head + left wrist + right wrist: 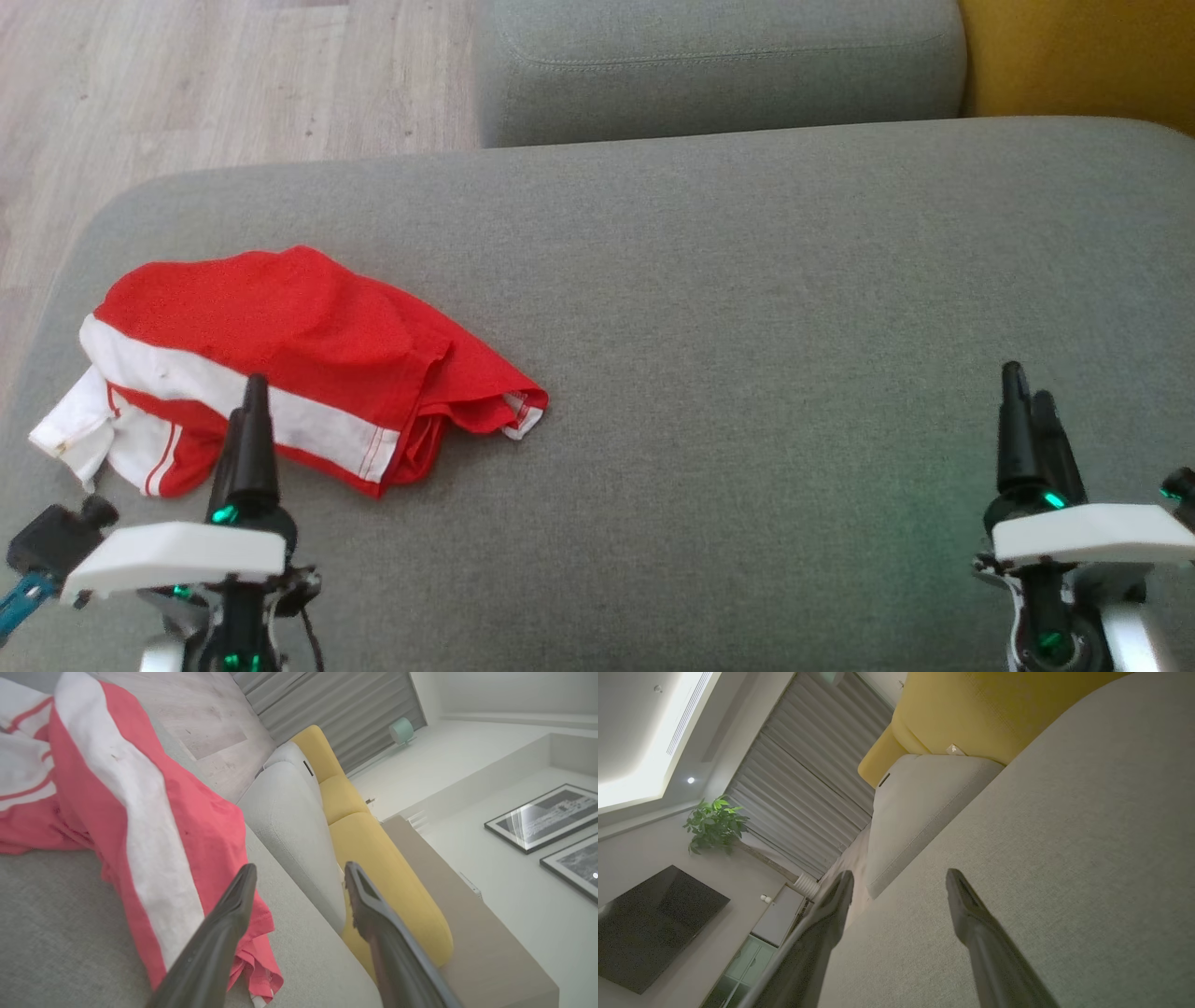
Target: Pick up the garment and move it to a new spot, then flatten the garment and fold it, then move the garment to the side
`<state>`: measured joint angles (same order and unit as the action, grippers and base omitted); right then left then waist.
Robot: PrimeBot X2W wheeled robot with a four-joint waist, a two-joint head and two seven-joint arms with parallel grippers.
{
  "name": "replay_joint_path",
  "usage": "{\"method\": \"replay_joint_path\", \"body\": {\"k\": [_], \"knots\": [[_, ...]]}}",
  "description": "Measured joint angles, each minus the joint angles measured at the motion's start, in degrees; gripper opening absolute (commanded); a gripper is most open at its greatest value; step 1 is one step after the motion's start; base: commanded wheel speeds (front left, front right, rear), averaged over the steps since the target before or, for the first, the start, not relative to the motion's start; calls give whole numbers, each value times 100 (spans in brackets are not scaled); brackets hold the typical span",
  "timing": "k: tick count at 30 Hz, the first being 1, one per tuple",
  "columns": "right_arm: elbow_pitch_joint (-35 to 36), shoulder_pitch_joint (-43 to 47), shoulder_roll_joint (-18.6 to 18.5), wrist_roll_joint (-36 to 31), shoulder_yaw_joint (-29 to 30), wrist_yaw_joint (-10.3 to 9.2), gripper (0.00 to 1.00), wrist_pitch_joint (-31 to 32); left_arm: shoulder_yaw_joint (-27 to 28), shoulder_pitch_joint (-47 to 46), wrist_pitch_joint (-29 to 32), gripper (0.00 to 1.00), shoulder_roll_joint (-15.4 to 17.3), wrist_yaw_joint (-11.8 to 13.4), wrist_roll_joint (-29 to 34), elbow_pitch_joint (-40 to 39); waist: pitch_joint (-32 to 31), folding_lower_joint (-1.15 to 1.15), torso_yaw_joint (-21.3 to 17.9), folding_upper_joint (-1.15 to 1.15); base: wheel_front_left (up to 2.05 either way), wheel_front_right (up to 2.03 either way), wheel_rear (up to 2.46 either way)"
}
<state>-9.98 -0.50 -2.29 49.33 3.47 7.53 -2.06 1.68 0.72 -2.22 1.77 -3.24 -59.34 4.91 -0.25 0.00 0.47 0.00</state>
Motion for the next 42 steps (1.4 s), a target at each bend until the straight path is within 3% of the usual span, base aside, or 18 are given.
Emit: {"method": "replay_joint_path", "body": {"k": [12,24,42], "knots": [[78,1,0,-968,-174,0,100,-183,-480,22,-182,100,8,186,1328,-156,-21,0,12,0,0,0,0],[143,1,-1,-1973,-320,0,100,-370,-975,26,-375,100,229,590,2323,-274,-40,0,34,0,0,0,0],[269,4,-2,-3379,-494,0,100,-659,-2017,24,-668,100,762,1477,3621,-302,-59,0,16,0,0,0,0]]}}
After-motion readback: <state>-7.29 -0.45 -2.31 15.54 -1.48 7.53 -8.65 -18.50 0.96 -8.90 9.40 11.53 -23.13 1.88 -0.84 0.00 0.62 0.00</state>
